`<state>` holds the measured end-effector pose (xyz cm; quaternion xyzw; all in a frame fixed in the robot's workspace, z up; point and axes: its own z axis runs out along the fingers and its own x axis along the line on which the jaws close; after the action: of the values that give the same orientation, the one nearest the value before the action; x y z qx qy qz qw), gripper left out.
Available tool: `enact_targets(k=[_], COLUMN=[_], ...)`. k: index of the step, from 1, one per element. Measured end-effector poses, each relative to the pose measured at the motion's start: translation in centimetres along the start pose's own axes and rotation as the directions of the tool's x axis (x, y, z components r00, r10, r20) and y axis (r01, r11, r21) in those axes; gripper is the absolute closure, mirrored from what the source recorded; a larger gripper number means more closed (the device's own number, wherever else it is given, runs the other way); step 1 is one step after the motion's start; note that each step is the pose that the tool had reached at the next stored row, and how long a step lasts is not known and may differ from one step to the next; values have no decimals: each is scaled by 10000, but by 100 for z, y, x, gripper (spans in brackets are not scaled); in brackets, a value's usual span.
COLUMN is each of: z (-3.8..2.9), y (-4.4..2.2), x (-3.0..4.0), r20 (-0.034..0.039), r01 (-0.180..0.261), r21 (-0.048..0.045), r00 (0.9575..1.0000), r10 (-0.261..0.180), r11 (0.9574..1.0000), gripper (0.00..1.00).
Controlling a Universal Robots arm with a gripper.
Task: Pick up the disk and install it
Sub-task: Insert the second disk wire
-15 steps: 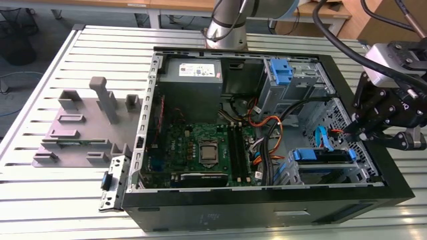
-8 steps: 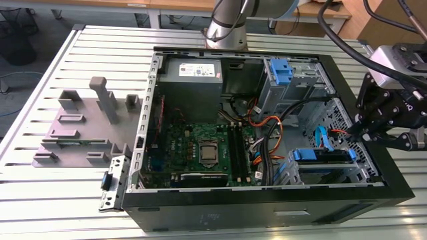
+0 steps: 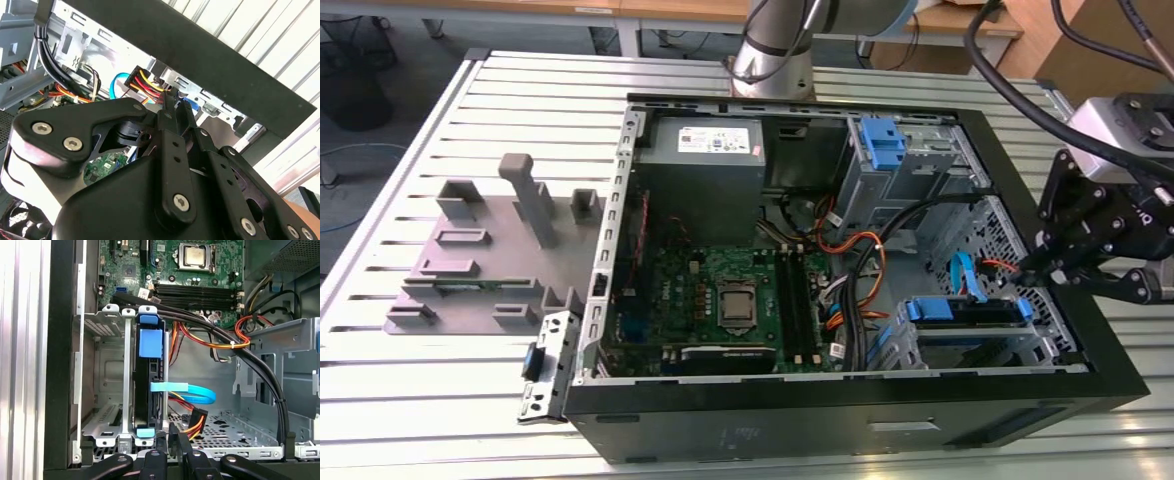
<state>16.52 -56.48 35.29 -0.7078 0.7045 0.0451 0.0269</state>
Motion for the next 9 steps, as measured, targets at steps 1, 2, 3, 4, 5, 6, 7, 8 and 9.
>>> enact_targets(k=[1,2,3,4,5,6,7,8,9], z=[8,16,24,32,37,43,49,53,56], y=[-2,-2,-3,-4,-4,-4,-5,-5,-4], x=[-1,-2,-3,-3,-4,-5,-7,-9,-11], r20=[-6,-10,-11,-10,-12,-10,-10,-8,-10], r01=[-1,-3,-2,-2,-1,-2,-1,-1,-1], r21=[-1,-2,-3,-3,-4,-3,-3,-4,-4], r00=[10000,10000,10000,10000,10000,10000,10000,10000,10000], r10=[1,3,2,2,1,2,1,1,1], r11=[10000,10000,10000,10000,10000,10000,10000,10000,10000], gripper=[77,77,77,77,77,77,77,77,77])
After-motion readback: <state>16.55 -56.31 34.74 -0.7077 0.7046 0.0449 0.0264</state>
